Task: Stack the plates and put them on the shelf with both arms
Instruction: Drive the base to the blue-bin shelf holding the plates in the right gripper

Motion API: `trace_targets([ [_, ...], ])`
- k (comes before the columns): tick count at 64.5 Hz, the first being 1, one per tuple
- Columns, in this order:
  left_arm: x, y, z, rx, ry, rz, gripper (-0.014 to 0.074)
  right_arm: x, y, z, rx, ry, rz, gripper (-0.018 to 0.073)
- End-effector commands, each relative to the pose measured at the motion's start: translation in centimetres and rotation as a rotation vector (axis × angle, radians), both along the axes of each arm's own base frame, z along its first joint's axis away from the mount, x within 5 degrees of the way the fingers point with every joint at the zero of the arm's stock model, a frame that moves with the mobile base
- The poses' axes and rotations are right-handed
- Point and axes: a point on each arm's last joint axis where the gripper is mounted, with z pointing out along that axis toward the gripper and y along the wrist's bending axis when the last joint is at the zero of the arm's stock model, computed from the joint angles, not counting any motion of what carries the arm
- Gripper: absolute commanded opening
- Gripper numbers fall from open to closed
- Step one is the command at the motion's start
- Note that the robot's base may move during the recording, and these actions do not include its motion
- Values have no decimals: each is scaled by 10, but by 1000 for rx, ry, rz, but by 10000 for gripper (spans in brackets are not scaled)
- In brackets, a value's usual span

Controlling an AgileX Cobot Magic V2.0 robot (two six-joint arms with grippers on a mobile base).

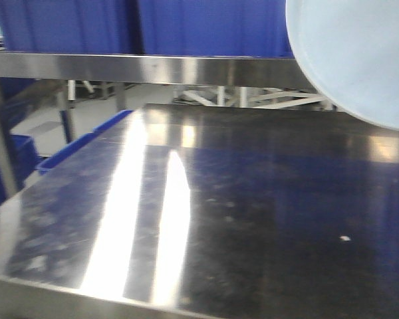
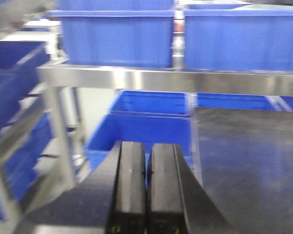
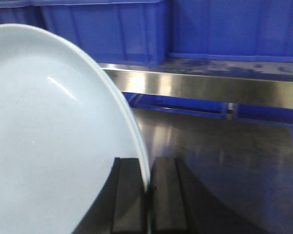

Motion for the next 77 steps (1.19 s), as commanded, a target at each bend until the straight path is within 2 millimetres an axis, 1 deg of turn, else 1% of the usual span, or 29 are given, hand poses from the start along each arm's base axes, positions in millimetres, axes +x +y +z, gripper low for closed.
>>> trace_targets([
  [1, 0, 1, 17, -15, -106, 14, 82, 0, 0, 21, 10, -144, -4, 49],
  [77, 0, 1, 17, -15, -106, 14, 82, 0, 0, 21, 10, -144, -4, 49],
])
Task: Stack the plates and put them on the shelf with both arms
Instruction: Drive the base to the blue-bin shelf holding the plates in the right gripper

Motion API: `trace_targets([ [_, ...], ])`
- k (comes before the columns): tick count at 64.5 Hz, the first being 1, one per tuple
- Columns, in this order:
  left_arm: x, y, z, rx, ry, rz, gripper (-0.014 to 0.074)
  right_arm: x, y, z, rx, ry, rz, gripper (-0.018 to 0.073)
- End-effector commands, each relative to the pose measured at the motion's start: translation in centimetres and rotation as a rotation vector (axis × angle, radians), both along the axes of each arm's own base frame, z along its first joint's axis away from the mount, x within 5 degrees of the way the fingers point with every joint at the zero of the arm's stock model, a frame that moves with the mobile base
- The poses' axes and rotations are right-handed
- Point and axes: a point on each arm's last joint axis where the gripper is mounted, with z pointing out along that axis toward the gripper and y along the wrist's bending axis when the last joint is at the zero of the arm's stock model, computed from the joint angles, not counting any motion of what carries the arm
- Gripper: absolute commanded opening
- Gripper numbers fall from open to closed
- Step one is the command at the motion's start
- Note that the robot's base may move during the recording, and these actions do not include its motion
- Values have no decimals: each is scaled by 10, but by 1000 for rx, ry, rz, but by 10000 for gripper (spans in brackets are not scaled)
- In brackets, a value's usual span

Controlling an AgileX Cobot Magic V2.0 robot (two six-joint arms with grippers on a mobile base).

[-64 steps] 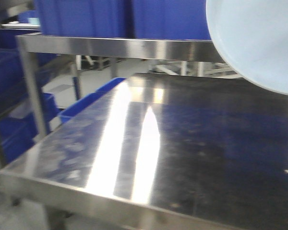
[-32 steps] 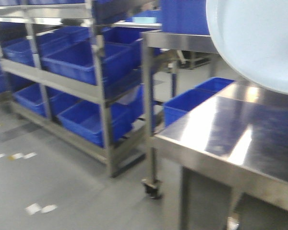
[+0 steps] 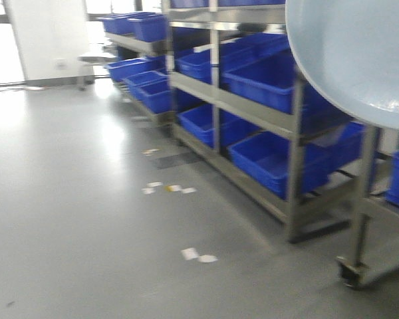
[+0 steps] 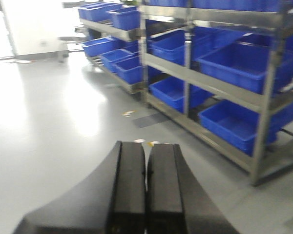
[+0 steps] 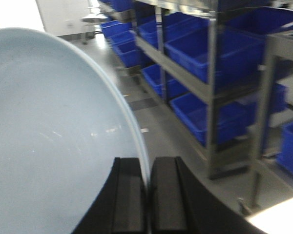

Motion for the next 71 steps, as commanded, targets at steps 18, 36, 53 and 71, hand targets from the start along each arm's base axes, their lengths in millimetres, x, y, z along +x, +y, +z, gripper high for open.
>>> trace_targets([
  [18, 0, 1, 17, -15, -106, 14, 82, 0, 0, 21, 11, -144, -4, 49],
  [36, 0, 1, 17, -15, -106, 14, 82, 0, 0, 21, 11, -144, -4, 49],
  [53, 0, 1, 17, -15, -106, 14, 82, 0, 0, 21, 11, -144, -4, 49],
  [71, 0, 1, 17, -15, -106, 14, 82, 0, 0, 21, 11, -144, -4, 49],
])
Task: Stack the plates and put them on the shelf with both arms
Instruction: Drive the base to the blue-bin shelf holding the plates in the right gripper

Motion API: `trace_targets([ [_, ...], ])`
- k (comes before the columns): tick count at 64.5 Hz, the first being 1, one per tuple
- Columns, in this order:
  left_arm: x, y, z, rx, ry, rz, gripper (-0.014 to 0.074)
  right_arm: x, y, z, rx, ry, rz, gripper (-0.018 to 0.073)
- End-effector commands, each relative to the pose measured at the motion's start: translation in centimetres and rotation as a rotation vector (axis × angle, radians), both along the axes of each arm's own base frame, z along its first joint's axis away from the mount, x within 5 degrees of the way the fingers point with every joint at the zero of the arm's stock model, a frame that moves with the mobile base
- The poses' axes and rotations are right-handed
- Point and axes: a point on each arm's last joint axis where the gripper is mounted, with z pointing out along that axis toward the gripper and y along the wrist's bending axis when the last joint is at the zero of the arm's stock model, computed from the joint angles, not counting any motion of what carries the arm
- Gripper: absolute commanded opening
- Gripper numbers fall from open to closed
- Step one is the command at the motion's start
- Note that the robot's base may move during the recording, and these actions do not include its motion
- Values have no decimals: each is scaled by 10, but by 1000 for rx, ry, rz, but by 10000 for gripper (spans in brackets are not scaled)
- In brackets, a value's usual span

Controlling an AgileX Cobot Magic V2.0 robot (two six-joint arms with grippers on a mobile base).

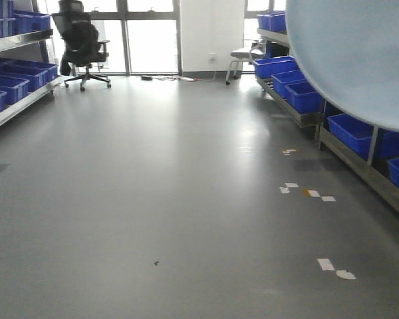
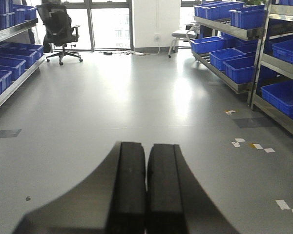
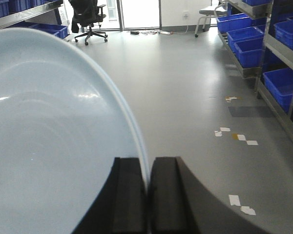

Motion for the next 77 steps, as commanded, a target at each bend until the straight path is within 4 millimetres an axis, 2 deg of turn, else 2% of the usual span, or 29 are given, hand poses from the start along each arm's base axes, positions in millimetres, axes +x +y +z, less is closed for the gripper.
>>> trace_targets([
  [1, 1, 1, 16, -15, -100, 14, 82, 0, 0, 21, 11, -144, -4, 49],
  [77, 1, 1, 16, -15, -100, 14, 82, 0, 0, 21, 11, -144, -4, 49],
])
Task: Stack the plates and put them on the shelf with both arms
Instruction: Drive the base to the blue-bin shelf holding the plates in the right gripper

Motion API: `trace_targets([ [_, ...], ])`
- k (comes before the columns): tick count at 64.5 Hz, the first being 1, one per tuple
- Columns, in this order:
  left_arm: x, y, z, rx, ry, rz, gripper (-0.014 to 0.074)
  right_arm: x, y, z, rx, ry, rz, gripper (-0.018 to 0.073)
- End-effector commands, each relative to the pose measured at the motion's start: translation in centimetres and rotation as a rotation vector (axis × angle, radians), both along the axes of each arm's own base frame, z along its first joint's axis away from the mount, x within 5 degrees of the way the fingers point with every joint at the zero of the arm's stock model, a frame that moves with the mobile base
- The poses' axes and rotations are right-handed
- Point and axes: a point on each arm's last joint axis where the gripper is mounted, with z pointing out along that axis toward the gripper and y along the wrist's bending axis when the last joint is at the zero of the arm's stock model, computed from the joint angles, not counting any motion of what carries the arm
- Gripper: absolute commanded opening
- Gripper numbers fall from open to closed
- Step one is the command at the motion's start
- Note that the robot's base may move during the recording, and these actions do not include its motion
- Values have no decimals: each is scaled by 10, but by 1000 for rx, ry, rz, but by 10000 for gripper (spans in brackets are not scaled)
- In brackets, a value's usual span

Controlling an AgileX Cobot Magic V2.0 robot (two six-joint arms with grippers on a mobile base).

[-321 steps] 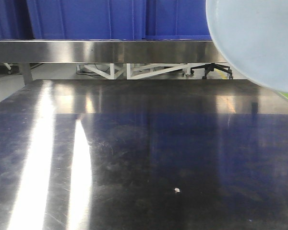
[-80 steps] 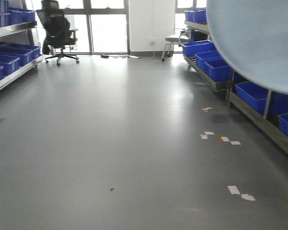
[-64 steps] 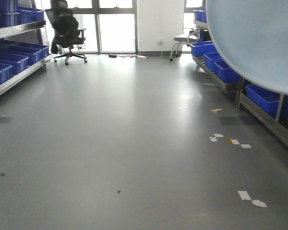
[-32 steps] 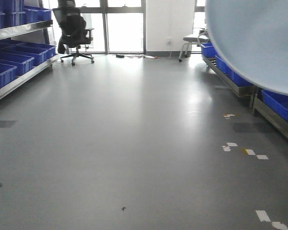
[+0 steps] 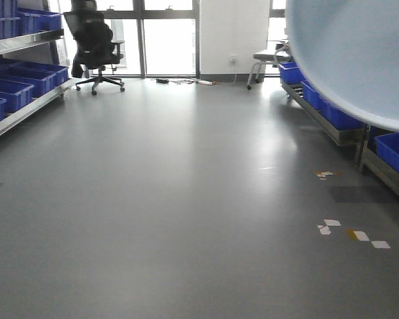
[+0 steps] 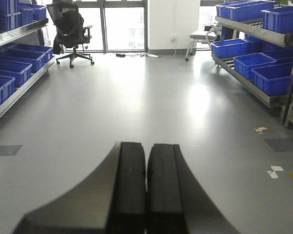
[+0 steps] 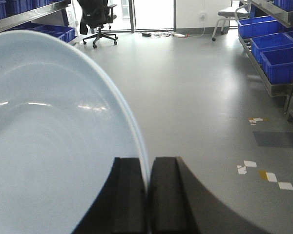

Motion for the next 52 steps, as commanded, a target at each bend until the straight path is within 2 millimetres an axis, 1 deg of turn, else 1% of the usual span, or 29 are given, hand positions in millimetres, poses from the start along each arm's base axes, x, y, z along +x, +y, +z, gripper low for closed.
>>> trace_targets([
  [1, 1, 1, 16, -15, -100, 14, 82, 0, 0, 21, 11, -144, -4, 49],
  [52, 1, 1, 16, -15, -100, 14, 82, 0, 0, 21, 11, -144, -4, 49],
])
